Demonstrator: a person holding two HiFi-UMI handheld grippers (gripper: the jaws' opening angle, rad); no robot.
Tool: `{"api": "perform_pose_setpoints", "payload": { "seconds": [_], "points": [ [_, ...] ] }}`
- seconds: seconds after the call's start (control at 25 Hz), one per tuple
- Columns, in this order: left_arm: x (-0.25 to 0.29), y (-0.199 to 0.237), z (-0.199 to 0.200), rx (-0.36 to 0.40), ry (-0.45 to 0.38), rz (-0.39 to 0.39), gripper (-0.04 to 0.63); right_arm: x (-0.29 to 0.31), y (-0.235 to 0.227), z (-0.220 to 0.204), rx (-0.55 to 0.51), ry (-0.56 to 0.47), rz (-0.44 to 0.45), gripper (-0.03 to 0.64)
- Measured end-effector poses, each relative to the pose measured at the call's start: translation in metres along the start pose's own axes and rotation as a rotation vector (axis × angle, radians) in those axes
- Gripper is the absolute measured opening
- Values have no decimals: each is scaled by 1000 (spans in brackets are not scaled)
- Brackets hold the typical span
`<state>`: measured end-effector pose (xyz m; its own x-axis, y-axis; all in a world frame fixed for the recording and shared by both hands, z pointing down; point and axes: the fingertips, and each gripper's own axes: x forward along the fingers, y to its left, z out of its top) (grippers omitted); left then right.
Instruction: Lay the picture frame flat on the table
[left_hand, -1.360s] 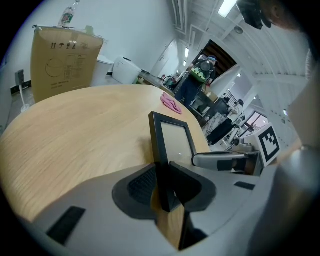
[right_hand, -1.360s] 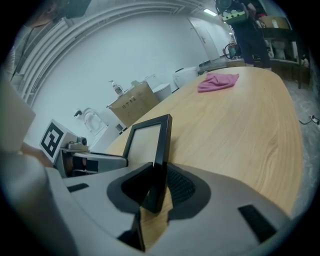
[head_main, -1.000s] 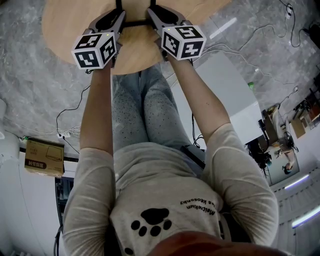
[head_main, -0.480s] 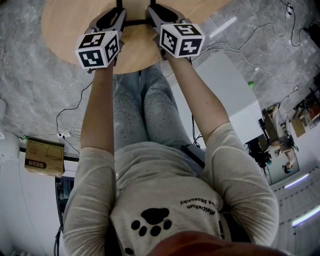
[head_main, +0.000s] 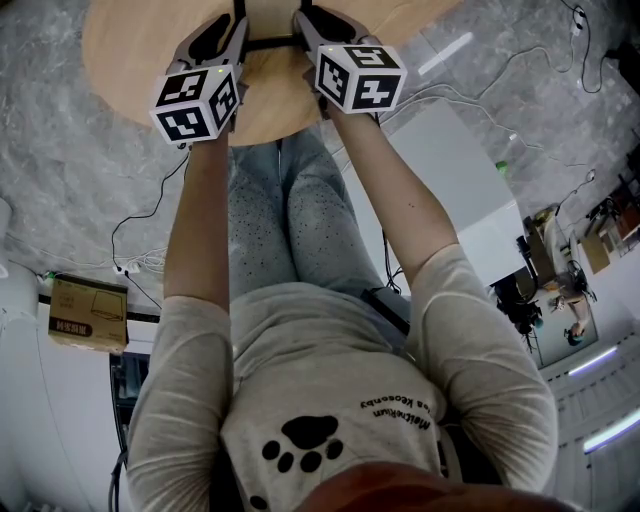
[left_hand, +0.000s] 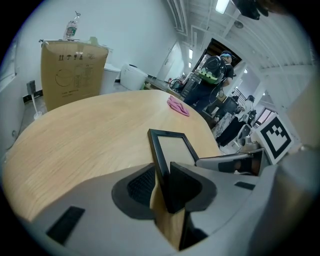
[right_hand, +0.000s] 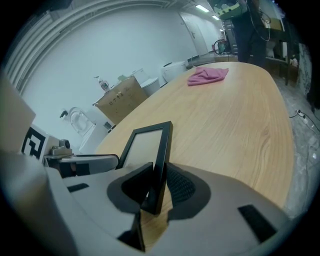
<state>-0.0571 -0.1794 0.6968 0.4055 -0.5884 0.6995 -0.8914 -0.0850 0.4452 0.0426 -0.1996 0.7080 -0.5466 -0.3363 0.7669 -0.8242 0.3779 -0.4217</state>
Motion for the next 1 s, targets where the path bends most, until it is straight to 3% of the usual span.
{"api": "perform_pose_setpoints", "payload": {
  "seconds": [0.68,1.0],
  "points": [
    [-5,-8,-1,5,-1,-25,33,-12,2,0,-85,9,-71,114],
    [-11,-17,2,7,6,-30,9,-28,7,9,-90,-20,-82,32]
  ]
}}
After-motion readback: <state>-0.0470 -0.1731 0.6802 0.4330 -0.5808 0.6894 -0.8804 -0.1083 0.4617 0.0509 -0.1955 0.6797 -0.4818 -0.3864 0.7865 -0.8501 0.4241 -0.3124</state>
